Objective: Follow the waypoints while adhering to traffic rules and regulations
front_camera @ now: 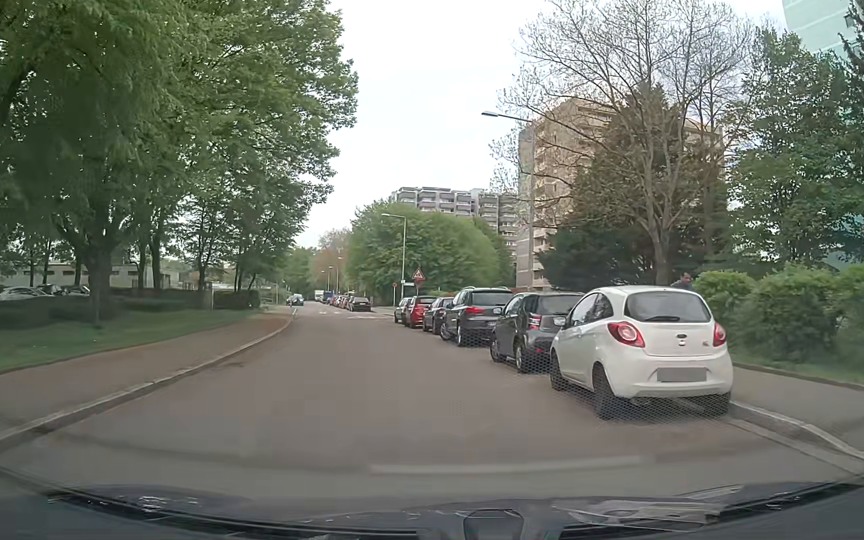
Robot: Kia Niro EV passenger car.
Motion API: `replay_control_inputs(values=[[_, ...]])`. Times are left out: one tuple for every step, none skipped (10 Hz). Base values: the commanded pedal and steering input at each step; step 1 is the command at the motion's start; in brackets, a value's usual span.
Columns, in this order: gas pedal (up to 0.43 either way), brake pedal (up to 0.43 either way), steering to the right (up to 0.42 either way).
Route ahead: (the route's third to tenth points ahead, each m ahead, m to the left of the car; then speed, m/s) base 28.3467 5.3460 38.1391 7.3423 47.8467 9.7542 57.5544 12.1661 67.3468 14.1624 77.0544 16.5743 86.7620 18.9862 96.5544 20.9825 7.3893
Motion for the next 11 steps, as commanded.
replay_control_inputs(values=[[0.059,0.000,-0.033],[0.059,0.000,-0.033],[0.059,0.000,-0.033],[0.059,0.000,-0.033],[0.059,0.000,-0.034],[0.059,0.000,-0.034],[0.059,0.000,-0.034],[0.059,0.000,-0.034],[0.059,0.000,-0.034],[0.059,0.000,-0.034],[0.059,0.000,-0.034]])
